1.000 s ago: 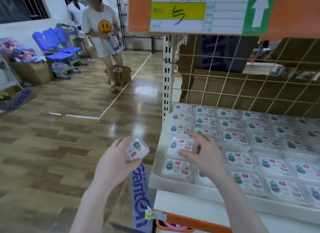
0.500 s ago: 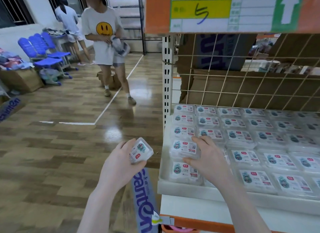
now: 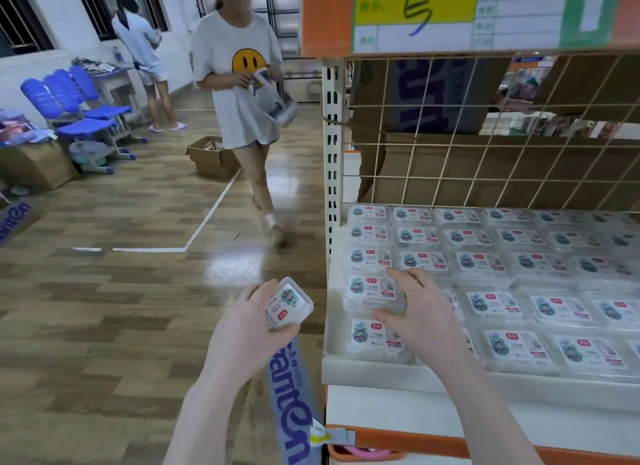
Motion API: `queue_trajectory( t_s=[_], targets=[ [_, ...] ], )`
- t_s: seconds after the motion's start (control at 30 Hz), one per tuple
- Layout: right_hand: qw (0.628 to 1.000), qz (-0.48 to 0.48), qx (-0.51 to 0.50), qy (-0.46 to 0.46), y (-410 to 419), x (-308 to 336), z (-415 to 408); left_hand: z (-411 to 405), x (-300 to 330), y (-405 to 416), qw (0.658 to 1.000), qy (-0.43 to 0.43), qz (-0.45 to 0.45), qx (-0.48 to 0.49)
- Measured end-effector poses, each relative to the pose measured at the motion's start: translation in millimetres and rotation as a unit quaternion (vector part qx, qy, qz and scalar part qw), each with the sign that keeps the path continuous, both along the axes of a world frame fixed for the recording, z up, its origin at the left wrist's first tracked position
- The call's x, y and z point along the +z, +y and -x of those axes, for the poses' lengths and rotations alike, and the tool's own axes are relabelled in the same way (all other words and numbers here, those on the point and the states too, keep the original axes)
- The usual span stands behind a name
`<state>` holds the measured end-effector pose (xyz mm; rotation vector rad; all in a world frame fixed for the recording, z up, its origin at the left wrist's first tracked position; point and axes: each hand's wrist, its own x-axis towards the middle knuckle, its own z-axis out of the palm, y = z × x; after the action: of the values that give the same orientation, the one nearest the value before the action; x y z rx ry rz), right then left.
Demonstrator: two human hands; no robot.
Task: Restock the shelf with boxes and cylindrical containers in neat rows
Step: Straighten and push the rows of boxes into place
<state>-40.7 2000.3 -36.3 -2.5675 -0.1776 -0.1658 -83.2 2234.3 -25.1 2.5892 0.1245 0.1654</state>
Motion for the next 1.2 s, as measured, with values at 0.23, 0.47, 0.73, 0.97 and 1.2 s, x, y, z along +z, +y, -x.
queue_trajectory(
  t_s=[0.23, 0.47, 0.73, 0.97, 1.2],
  targets=[
    [0.999, 0.018, -0.009, -0.036, -1.4, -0.1, 8.1, 3.7, 5.5, -9.7, 1.0, -0.008, 0.003, -0.002],
    [0.993, -0.016, -0.071, -0.087, -37.5, -3.8, 25.4, 12.2, 8.0, -23.8, 1.0, -0.004, 0.004, 0.014],
    [0.993, -0.029, -0.063, -0.096, -108.8, 5.0, 15.8, 24.2, 19.4, -92.6, 0.994, -0.008, 0.008, 0.107],
    [0.995, 0.0, 0.031, -0.096, -179.6, 16.6, -8.7, 34.1, 19.0, -189.9, 0.973, -0.023, 0.036, 0.228],
    [0.989, -0.017, 0.1, -0.11, -225.9, 13.5, -25.7, 24.4, 7.4, -249.3, 0.948, 0.062, -0.028, 0.311]
  ],
)
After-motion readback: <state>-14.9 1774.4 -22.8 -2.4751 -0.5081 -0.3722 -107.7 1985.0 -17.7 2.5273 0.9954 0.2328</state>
